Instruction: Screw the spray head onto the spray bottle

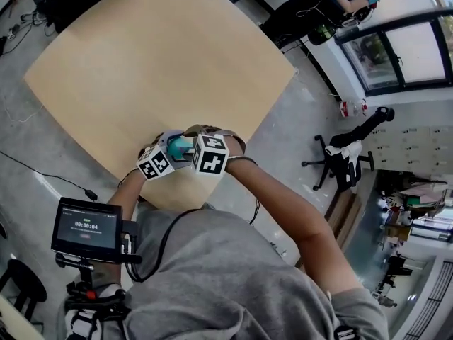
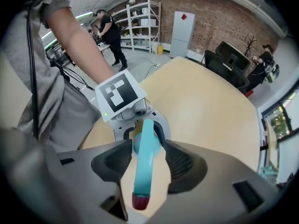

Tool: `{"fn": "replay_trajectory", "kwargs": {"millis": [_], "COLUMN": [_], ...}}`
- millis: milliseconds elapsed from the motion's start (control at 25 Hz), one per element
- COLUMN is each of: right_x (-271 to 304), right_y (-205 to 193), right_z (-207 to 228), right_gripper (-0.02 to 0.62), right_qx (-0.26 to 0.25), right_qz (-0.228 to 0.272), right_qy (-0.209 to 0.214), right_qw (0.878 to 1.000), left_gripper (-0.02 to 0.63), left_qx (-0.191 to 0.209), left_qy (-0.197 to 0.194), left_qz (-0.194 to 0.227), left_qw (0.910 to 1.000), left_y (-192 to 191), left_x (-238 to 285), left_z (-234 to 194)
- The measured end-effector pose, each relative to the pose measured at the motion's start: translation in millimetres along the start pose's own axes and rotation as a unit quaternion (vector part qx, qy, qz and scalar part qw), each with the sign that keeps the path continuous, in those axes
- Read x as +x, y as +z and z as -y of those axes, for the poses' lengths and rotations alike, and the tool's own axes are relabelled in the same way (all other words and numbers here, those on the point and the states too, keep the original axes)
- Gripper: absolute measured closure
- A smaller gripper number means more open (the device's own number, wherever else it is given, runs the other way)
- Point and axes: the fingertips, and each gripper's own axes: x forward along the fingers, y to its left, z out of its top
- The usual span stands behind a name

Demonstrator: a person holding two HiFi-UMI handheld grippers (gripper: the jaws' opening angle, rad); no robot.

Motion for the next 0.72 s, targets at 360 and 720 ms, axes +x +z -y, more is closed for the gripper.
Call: {"fn": "replay_trajectory", "kwargs": {"millis": [360, 720], "right_x": [11, 17], "right_y": [5, -7], "right_z": [-29, -2], "right_gripper": [0.465, 0.465], "right_qx": [-0.368, 0.264], "right_qz": [-0.073, 0.028], "right_qy": [-0.014, -0.069], "right_qw": [0.927, 0.962], "left_gripper": [0.225, 0.225], "left_qx": [-0.009, -0.062], "left_qy": [-0.012, 0.127], "left_qz": [0.022, 0.052], "left_qw": [0.9996, 0.9886], "left_y": [-11, -9], "left_x": [-1, 1], "left_z": [4, -14]}}
